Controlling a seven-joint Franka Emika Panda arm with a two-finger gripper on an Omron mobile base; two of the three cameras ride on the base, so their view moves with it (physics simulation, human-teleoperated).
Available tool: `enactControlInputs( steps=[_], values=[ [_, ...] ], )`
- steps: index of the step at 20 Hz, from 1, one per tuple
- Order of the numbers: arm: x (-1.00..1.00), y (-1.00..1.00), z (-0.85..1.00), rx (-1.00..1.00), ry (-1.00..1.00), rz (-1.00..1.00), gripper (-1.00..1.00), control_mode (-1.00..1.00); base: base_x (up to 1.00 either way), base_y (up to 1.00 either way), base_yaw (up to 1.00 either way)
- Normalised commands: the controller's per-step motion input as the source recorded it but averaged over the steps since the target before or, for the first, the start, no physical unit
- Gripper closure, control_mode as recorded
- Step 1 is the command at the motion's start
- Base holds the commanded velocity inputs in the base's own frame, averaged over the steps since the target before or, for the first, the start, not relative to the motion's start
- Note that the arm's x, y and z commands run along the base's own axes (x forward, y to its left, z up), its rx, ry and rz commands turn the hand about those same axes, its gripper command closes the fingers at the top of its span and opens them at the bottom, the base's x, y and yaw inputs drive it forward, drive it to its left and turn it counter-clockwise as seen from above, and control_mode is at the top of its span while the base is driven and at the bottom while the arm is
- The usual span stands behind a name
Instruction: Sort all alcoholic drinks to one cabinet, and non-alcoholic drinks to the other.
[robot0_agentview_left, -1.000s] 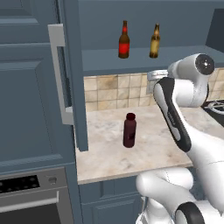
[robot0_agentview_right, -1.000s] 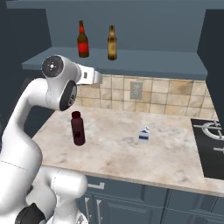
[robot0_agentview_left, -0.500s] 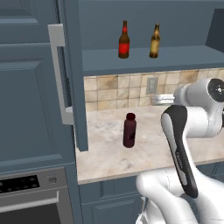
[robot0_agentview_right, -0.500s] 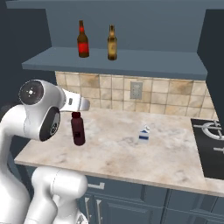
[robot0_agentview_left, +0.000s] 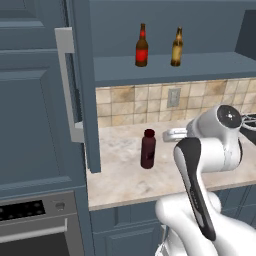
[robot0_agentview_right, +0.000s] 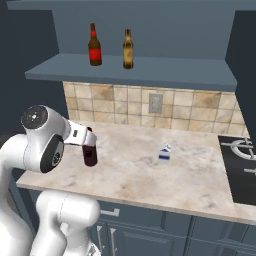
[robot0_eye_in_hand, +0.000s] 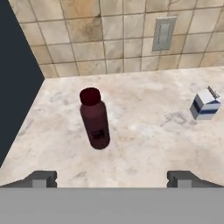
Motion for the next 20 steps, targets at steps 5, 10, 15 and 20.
enactControlInputs(
  steps=[5,10,15,20],
  values=[
    [0.0,0.13,-0.46,0.02,0.07,0.0,-1.0,-1.0,0.0,0.0,0.0],
    [0.0,0.17,-0.35,0.01,0.03,0.0,-1.0,-1.0,0.0,0.0,0.0],
    [0.0,0.25,-0.32,0.0,0.02,0.0,-1.0,-1.0,0.0,0.0,0.0],
    [0.02,0.24,-0.23,0.0,0.0,0.02,-1.0,-1.0,0.0,0.0,0.0]
  ],
)
